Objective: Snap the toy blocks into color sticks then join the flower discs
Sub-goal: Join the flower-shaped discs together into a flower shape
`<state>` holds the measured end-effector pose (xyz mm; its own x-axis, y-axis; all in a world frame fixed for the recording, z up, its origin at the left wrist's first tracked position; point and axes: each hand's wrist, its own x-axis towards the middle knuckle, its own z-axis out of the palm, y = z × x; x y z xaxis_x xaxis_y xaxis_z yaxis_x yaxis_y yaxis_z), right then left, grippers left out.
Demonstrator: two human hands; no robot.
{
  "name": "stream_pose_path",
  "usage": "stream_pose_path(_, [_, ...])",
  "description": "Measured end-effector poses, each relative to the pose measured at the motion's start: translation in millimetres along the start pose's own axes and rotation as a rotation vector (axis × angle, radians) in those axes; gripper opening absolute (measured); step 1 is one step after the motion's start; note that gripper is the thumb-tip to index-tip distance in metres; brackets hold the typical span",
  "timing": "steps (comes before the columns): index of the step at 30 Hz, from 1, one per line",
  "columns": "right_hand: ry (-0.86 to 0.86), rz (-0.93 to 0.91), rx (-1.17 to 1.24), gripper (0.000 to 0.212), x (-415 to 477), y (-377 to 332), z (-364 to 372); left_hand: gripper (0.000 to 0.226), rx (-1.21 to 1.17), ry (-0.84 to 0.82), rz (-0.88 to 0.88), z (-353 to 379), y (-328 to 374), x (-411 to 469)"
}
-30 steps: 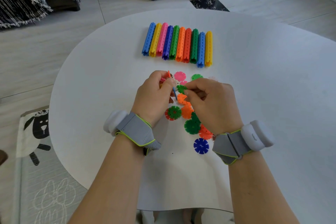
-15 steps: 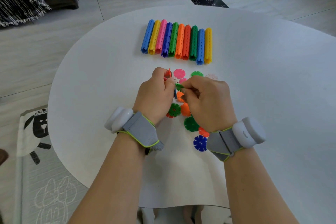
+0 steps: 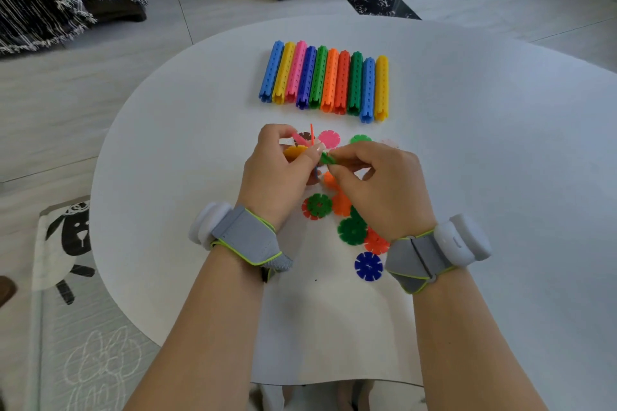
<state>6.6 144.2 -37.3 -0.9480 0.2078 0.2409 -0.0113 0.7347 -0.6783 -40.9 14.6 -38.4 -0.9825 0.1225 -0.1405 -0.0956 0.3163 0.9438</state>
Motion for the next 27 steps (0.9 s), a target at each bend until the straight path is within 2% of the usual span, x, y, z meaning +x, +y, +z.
stream_pose_path(5, [-0.084, 0.104, -0.091, 0.015, 1, 9, -15, 0.031, -0.008, -0.046, 0.024, -7, -2, 3])
stream_pose_path(8, [-0.204, 0.158, -0.19, 0.025, 2, 12, -14, 0.034, -0.016, -0.065, 0.049, -8, -3, 3])
stream_pose_path(11, [-0.244, 0.166, -0.239, 0.031, 2, 11, -12, 0.036, -0.008, -0.068, 0.073, -8, -4, 3])
stream_pose_path(17, [-0.171, 0.145, -0.247, 0.027, 7, 6, -3, 0.035, -0.071, 0.044, 0.03, -12, -3, 6])
stream_pose_path(27, [-0.193, 0.13, -0.343, 0.041, 16, -1, 16, 0.035, -0.054, 0.008, 0.005, -14, -4, 4])
